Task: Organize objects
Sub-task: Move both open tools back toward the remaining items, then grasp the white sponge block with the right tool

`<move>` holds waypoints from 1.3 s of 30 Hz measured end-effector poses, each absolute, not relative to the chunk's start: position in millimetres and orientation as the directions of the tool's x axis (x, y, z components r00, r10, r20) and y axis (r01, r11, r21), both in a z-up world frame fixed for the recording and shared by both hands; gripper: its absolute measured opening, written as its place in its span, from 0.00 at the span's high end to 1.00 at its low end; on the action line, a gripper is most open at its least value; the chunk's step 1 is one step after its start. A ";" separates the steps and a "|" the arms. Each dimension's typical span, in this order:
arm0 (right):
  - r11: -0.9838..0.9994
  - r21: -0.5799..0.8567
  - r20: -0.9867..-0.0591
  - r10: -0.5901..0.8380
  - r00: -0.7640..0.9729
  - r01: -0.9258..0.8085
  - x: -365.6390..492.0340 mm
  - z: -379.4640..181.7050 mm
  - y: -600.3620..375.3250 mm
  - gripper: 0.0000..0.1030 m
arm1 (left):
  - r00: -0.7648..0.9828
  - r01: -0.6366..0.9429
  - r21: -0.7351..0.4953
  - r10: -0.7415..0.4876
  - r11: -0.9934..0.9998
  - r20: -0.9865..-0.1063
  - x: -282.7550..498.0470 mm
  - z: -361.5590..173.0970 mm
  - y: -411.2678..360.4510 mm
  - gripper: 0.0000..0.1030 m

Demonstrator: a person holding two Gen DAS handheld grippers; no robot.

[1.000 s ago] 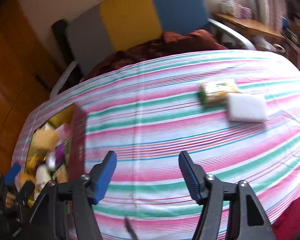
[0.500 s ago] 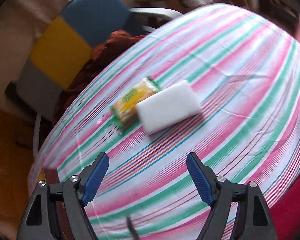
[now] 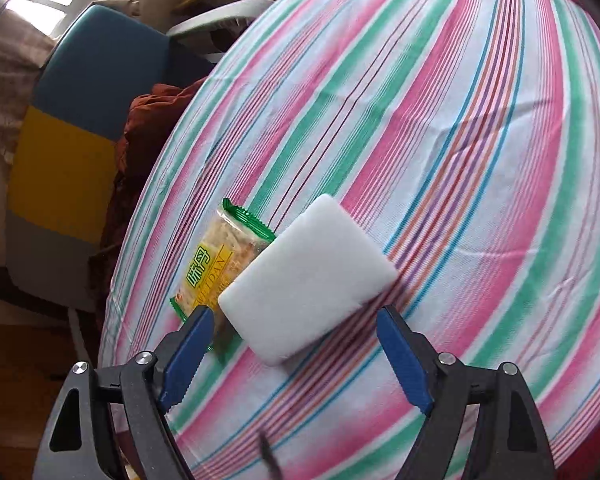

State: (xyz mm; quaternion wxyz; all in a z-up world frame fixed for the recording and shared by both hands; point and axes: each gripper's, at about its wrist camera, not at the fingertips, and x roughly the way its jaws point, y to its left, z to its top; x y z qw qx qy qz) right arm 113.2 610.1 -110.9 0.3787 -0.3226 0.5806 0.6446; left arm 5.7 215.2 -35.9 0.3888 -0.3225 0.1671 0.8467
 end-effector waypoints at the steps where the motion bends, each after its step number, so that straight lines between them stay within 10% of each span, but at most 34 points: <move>1: -0.027 0.504 -0.856 0.118 -0.503 -0.864 111.6 -113.3 609.9 0.18 | -0.487 -0.767 0.029 0.551 -0.641 -0.677 5.2 -36.4 215.8 0.20; 20: -0.337 0.144 -0.949 0.220 -0.226 -0.930 73.3 -114.9 622.2 0.27 | -0.434 -0.778 -0.029 0.570 -0.628 -0.698 -0.9 -40.0 223.2 0.20; 39: -0.376 0.237 -0.893 0.278 -0.354 -0.896 113.5 -88.2 625.8 0.40 | -0.452 -0.844 0.134 0.553 -0.520 -0.700 -8.0 -6.5 320.3 0.18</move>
